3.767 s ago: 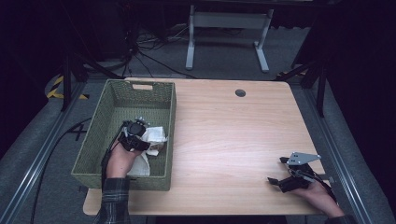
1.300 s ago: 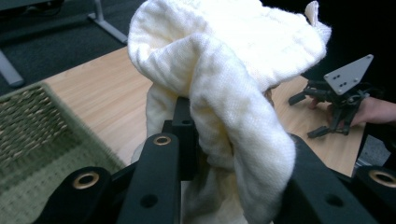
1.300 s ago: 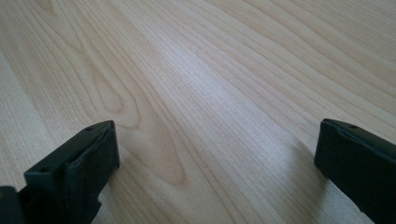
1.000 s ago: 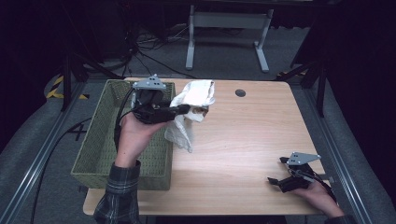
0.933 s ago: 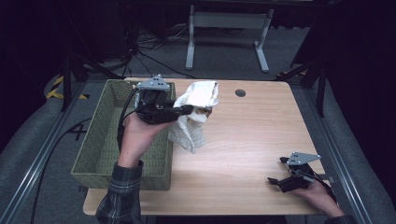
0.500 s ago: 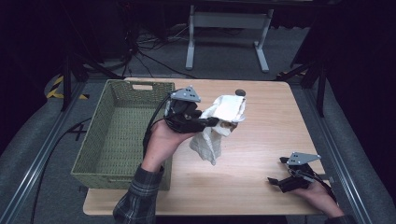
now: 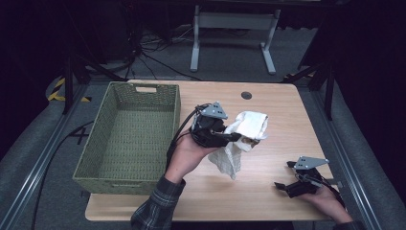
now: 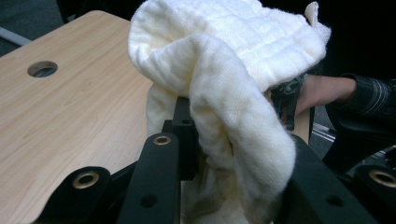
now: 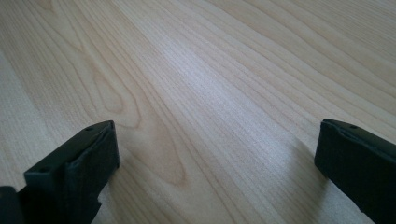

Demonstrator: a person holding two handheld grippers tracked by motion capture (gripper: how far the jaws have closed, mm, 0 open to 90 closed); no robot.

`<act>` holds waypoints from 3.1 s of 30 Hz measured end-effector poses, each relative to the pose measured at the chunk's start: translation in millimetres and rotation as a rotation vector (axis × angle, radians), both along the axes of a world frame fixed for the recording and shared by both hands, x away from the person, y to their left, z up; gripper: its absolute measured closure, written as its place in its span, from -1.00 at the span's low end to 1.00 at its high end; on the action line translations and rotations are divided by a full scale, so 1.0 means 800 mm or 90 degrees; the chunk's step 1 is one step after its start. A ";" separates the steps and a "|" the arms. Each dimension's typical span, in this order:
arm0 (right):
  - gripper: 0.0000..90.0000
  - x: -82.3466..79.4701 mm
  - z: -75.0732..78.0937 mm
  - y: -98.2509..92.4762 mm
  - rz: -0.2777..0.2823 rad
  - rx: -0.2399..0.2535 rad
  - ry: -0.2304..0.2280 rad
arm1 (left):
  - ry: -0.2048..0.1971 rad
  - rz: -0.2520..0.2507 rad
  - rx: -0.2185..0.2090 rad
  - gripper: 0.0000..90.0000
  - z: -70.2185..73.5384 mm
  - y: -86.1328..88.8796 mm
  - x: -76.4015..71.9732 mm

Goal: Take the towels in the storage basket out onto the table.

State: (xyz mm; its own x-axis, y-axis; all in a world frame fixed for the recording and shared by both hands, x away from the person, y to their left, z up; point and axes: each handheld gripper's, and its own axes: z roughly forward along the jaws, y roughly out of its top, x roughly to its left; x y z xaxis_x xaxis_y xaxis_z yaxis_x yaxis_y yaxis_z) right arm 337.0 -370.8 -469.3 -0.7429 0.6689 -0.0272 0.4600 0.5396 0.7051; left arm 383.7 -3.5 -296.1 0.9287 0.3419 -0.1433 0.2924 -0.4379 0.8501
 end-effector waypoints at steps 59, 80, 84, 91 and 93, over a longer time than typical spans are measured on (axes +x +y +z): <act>-0.99 0.000 0.000 0.000 0.001 0.001 0.000 | 0.079 0.007 0.095 0.13 -0.190 -0.094 0.041; -0.31 -0.009 0.020 0.004 0.037 0.030 0.004 | 0.026 0.011 0.113 0.14 -0.145 -0.062 -0.027; -0.14 -0.010 0.022 0.008 0.056 0.042 0.013 | 0.042 -0.013 0.134 0.23 -0.163 -0.068 -0.047; 0.04 -0.012 0.023 0.015 0.076 0.054 0.032 | 0.055 -0.054 0.161 0.21 -0.185 -0.088 -0.061; 0.05 -0.012 0.023 0.015 0.078 0.054 0.033 | 0.056 -0.058 0.166 0.20 -0.188 -0.092 -0.063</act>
